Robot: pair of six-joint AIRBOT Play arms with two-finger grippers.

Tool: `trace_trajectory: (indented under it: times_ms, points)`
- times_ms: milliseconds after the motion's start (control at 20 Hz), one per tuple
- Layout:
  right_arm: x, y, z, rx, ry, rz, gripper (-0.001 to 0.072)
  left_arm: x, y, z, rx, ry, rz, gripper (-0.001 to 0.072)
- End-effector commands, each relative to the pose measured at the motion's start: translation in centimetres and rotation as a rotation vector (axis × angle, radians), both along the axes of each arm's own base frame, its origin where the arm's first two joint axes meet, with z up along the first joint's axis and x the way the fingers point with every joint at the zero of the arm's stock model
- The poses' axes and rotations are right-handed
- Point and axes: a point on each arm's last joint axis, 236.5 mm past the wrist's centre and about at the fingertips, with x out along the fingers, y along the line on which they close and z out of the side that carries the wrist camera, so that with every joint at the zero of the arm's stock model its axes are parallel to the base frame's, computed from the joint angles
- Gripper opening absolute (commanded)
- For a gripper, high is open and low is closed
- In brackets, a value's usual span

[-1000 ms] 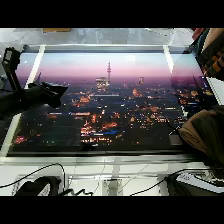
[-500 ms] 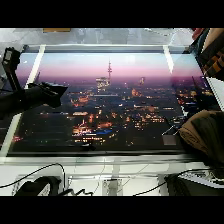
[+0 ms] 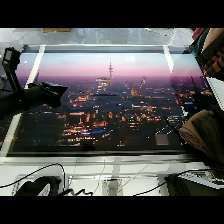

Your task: Fold the clothes and pants, and hang the long-sleeved shirts on hangers.

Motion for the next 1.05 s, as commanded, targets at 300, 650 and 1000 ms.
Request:
trace_trajectory:
  times_ms: [300, 650, 1000]
  points:
    - [14.7, 11.9, 3.1, -0.071, -0.152, 0.554, 0.0060, 0.0, 0.0, 0.1, 0.000, -0.002, 0.001, 0.0016]
    - [25.2, 27.4, 4.7, -0.407, -0.177, 1.076, 0.0061, 0.0, 0.0, 0.1, 0.000, -0.002, 0.001, 0.0016]
    - [26.4, 37.6, 5.4, -0.527, -0.239, 1.321, 0.0061, 0.0, 0.0, 0.1, 0.000, -0.002, 0.001, 0.0017]
